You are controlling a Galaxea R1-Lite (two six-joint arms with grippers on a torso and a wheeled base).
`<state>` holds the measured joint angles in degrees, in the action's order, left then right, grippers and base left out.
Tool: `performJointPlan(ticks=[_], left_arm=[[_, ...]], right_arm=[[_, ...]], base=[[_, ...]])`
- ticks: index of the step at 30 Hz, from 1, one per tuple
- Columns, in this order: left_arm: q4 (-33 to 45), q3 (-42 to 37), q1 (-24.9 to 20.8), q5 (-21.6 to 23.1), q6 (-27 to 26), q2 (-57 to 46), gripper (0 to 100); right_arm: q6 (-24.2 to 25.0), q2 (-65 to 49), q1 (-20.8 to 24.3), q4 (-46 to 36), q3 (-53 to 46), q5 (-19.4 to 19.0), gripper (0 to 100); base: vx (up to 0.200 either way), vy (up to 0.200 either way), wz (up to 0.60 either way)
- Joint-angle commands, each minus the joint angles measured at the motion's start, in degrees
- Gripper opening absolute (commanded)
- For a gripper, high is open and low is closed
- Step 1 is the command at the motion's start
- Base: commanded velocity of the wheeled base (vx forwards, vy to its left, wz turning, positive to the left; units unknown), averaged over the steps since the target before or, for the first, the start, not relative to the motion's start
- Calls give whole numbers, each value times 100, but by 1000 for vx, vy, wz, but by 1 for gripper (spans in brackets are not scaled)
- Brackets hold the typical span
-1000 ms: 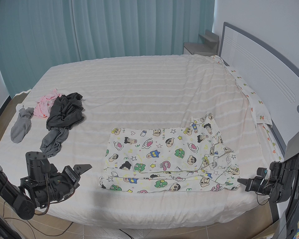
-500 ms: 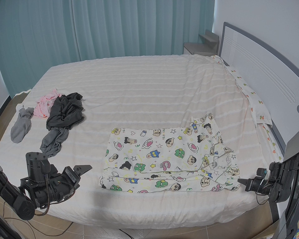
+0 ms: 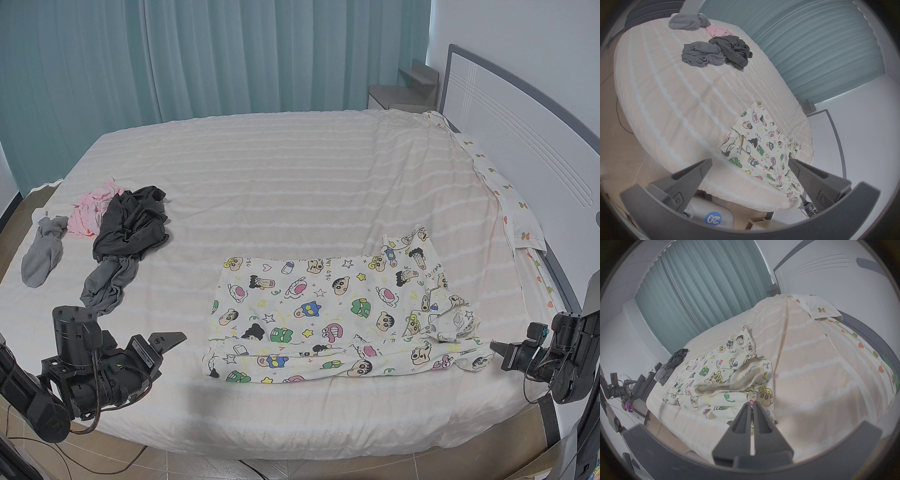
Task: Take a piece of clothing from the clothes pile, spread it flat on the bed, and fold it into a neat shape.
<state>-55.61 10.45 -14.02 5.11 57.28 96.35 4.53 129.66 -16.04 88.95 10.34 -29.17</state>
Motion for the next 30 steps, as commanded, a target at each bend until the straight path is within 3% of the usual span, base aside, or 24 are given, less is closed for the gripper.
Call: performJointPlan(ticks=[1, 10, 11, 21, 25, 28, 30], left_arm=[[-2, -8, -22, -1, 2, -3, 100], [-2, -16, -31, 8, 2, 6, 100], [-2, -16, -31, -1, 2, 6, 100], [-2, -25, -48, -1, 2, 33, 100], [-2, -25, -57, -1, 2, 33, 100], [-2, -25, -66, -1, 2, 33, 100], [-2, -25, -66, -1, 2, 33, 100]], right_arm=[[-5, 306, 339, 78, -208, 43, 0], [-5, 675, 391, 43, -58, 122, 0], [-5, 719, 383, 43, -67, 140, 100], [74, 789, 128, 78, 205, 711, 100], [513, 244, 13, 78, 188, 711, 100], [1304, -565, 101, 69, 302, 720, 100], [1524, -872, 260, 25, 364, 711, 100]], base=[[0, 0, 0], [0, 0, 0], [0, 0, 0], [0, 0, 0], [0, 0, 0], [0, 0, 0], [0, 0, 0]])
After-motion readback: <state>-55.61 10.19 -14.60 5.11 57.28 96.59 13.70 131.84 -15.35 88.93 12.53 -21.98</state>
